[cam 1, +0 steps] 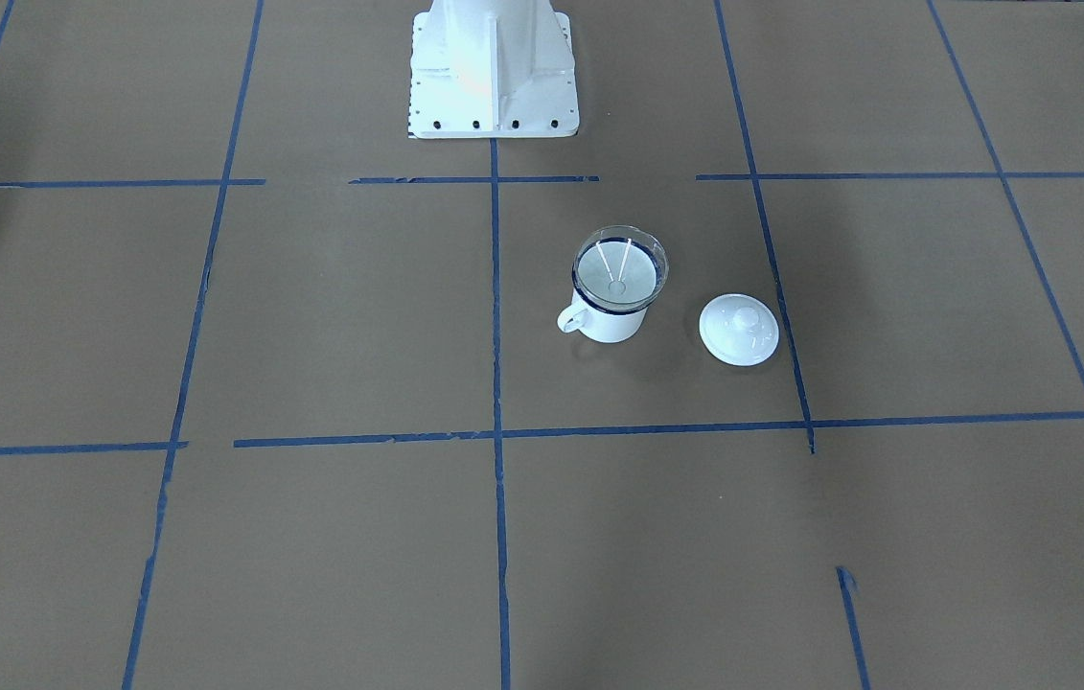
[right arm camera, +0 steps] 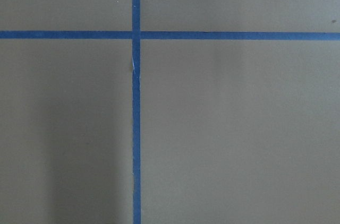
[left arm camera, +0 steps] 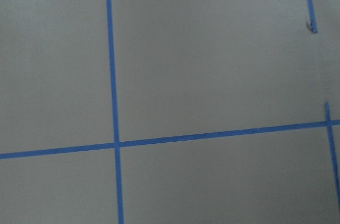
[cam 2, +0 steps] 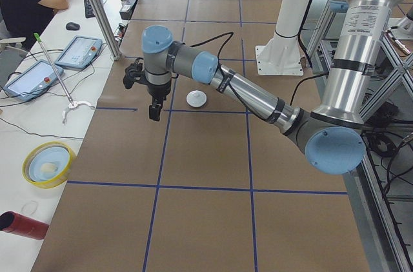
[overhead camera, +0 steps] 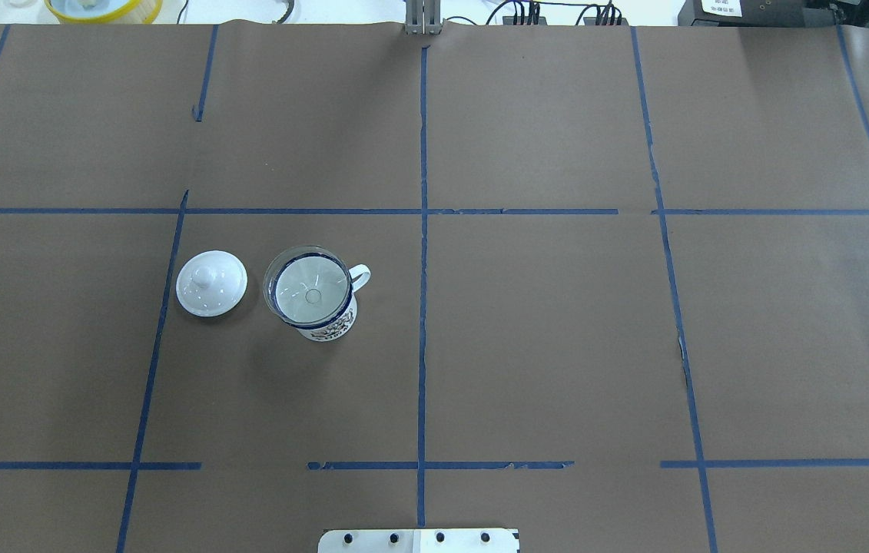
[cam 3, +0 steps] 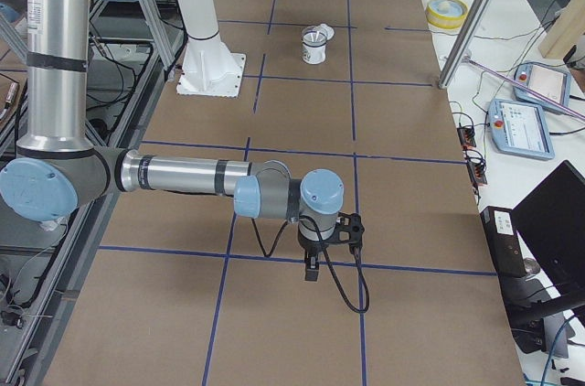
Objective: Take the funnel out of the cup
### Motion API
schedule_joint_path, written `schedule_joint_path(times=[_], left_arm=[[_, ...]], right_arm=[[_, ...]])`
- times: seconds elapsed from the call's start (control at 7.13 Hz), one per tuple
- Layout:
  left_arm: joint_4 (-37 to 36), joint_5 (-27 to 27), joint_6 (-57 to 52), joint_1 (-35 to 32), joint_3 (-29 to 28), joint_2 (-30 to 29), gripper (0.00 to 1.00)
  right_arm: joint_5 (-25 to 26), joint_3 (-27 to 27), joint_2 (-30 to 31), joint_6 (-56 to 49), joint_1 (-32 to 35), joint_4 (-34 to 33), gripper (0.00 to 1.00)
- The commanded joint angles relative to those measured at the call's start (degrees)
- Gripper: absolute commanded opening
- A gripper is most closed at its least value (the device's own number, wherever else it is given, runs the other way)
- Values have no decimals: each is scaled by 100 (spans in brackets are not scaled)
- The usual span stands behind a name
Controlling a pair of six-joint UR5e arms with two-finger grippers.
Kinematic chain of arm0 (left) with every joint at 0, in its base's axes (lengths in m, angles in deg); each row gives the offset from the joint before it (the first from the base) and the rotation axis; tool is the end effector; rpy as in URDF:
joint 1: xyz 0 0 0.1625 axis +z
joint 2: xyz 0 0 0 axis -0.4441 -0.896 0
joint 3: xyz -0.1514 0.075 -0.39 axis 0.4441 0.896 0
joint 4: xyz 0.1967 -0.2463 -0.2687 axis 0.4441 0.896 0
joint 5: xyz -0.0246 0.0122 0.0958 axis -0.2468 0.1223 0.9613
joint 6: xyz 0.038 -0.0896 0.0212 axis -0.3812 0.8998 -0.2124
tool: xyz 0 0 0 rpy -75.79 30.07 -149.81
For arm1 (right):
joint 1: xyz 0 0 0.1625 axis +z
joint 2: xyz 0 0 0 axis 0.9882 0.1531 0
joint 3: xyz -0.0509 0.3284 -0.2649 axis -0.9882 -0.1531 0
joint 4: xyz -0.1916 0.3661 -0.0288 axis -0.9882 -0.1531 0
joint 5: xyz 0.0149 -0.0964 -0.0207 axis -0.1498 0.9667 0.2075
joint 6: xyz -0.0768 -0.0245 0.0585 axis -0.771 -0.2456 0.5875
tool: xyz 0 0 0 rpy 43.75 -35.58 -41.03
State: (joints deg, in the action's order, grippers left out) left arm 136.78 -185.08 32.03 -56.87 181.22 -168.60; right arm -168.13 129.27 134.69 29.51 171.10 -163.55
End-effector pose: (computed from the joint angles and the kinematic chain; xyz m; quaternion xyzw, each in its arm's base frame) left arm 0.0001 -0.5392 0.3955 0.1041 0.3952 0.0301 0.9122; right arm 0.0670 -0.4453 0.6699 -0.0090 -0.3519 0.0050 0.9360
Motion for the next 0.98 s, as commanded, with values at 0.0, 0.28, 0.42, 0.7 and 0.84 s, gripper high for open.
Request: schedule_joint_path(times=[0.0,0.28,0.42,0.7,0.84], left_arm=[[-160,34,628,717,381,-404,100],[-143,548,1866,1798,347,-1080,100],[-143,901,2602,2368,338,-1370,100],[-20,1553,3066,3197,224,-1627,100],[241,1563,3224,3496,128,-1636,100]], right_arm=[[0,-9,2,0,0,0,100],[0,0,2,0,0,0,100],[0,0,2,0,0,0,100],[0,0,-7,0,0,0,100],[0,0,-7,0,0,0,100]])
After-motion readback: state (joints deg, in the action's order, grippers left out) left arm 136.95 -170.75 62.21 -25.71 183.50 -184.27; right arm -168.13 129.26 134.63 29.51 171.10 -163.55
